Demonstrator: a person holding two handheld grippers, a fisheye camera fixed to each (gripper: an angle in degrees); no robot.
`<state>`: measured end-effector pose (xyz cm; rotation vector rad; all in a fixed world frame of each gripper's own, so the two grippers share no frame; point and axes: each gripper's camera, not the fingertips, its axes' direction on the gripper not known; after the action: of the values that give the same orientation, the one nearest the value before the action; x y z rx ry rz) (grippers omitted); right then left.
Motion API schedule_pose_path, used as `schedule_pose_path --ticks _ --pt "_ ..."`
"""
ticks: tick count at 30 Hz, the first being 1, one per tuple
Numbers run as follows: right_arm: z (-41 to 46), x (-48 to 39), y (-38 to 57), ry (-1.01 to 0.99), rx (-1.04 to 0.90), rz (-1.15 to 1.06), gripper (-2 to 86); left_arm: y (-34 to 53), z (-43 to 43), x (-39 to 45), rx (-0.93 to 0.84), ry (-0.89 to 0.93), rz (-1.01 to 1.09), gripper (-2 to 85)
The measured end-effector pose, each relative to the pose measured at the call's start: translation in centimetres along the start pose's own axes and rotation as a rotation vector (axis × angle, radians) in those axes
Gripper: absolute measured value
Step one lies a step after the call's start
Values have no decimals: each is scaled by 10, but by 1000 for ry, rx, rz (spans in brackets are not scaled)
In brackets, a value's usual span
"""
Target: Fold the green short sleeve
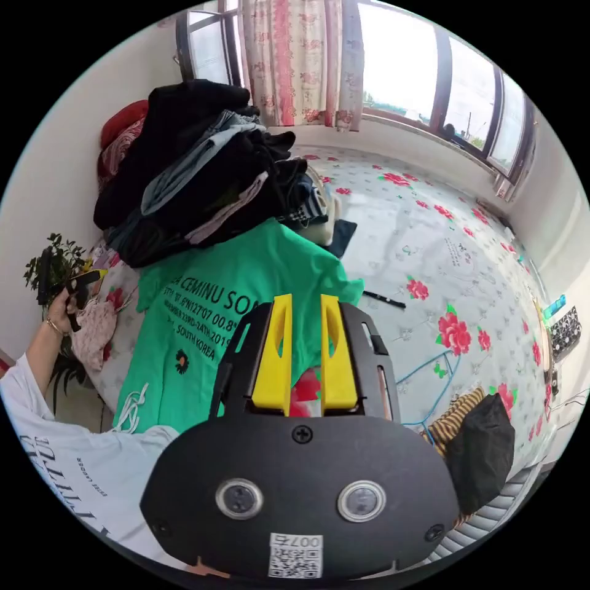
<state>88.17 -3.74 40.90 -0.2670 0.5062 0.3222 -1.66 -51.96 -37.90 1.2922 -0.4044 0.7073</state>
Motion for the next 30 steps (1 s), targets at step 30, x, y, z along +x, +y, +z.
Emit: schedule_pose_path --ticks 30 --pt "67 -69 281 -253 -205 301 22 186 20 30 -303 35 201 0"
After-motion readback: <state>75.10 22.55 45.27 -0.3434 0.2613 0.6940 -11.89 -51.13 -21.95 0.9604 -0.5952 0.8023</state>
